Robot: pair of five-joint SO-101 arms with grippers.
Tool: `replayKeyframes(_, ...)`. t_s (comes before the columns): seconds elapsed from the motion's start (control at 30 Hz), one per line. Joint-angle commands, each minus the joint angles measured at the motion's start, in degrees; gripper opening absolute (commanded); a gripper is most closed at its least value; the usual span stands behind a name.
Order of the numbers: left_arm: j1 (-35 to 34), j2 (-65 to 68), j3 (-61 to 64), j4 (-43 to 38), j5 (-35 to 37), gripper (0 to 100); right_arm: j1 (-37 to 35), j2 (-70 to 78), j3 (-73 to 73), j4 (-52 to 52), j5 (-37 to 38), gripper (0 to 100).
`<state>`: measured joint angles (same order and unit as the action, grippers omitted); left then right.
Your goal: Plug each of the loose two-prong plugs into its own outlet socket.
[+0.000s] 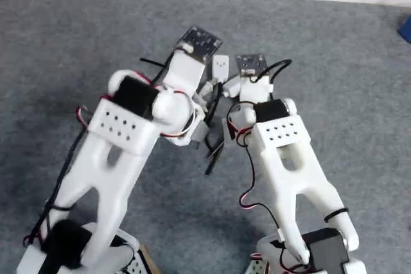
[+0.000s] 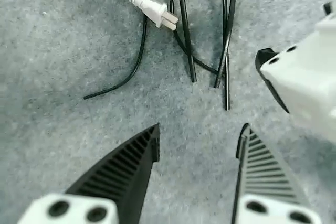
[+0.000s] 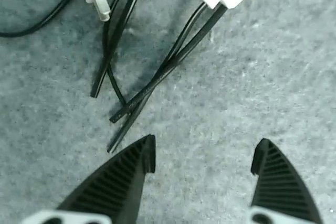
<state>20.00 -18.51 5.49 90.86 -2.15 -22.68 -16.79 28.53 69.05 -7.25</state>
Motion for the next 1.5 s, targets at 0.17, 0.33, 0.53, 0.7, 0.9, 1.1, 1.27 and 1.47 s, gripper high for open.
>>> replayKeyframes(0.17,1.27,-3.12,6.9,-7.12,0.7,24,-2.24,-0.4,0.13,-1.19,-0.79,28.9)
replayKeyframes(0.33,1.19,-3.12,7.34,-7.12,0.79,24,-3.65,-0.75,0.4,-1.19,-0.79,28.9)
replayKeyframes(0.53,1.27,-3.3,8.31,-7.56,0.79,24,-4.35,-0.75,0.48,-1.36,-0.79,28.9)
replayKeyframes(0.7,0.92,-3.3,8.31,-7.56,0.7,24,-4.44,-0.75,0.84,-2.59,-0.44,29.1)
replayKeyframes(0.9,-0.04,-2.86,8.48,-7.56,0.44,24,-4.53,-0.75,0.84,-2.33,-0.44,29.1)
replayKeyframes(1.1,-4.7,-2.68,8.48,-7.56,0.44,24,-4.44,-0.31,0.92,-2.33,-0.35,29.1)
replayKeyframes(1.27,-5.93,-2.68,8.31,-7.56,-1.49,24,-2.07,-0.75,0.57,-1.45,3.6,29.1)
replayKeyframes(1.47,-20.97,-0.84,5.67,-13.71,-3.16,24,10.42,-0.13,-10.42,6.2,4.84,29.1)
